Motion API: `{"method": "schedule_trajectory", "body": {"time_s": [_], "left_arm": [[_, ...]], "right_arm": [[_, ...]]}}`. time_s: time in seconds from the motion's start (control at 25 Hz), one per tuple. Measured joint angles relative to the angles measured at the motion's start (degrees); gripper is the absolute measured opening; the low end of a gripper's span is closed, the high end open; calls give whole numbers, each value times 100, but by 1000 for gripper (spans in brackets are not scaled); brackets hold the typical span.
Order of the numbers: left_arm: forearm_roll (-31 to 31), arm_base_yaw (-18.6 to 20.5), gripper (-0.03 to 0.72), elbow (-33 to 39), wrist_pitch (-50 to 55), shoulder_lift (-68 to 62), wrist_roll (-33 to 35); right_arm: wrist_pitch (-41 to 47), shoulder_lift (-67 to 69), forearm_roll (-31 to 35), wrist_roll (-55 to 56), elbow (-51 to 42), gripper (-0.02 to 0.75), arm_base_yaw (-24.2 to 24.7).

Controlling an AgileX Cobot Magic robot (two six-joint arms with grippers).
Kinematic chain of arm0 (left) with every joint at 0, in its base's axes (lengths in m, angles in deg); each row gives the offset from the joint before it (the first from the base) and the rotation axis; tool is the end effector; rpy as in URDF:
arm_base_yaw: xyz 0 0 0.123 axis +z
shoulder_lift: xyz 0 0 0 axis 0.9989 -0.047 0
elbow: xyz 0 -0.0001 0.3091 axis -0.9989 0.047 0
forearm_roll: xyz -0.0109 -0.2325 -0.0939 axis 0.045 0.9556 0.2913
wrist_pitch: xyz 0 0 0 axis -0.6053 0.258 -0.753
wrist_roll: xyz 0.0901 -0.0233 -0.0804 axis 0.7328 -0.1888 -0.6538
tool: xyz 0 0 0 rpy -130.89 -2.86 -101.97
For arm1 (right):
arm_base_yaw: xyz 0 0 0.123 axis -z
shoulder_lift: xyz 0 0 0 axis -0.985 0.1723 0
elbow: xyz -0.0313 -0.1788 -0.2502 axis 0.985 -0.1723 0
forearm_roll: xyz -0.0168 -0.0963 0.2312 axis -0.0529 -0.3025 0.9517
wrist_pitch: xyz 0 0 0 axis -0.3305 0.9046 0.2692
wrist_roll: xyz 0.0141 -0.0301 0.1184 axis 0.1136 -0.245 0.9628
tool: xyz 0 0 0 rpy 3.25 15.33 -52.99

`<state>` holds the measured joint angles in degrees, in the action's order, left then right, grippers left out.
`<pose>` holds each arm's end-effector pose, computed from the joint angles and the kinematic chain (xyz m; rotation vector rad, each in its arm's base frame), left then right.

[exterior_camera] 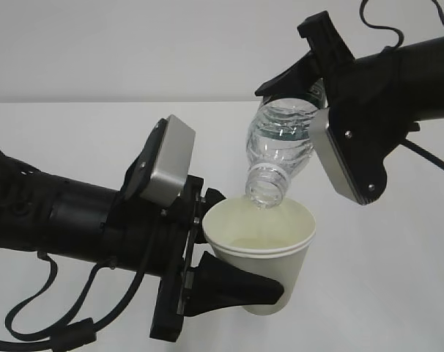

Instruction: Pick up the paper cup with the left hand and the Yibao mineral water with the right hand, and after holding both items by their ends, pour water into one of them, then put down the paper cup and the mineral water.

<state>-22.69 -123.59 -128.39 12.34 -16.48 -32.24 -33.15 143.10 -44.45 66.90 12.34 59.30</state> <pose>0.2018 -0.2728 0.2049 1.4478 1.4071 -1.1443 0.2951 0.1614 0.2992 -2.0151 0.5866 -0.6022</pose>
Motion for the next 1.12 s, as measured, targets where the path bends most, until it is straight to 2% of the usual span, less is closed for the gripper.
{"method": "schedule_trajectory", "body": {"time_s": [1.12], "left_arm": [[0, 0, 415, 0, 3, 0, 0]], "right_arm": [[21, 0, 0, -60, 0, 426, 0]]}}
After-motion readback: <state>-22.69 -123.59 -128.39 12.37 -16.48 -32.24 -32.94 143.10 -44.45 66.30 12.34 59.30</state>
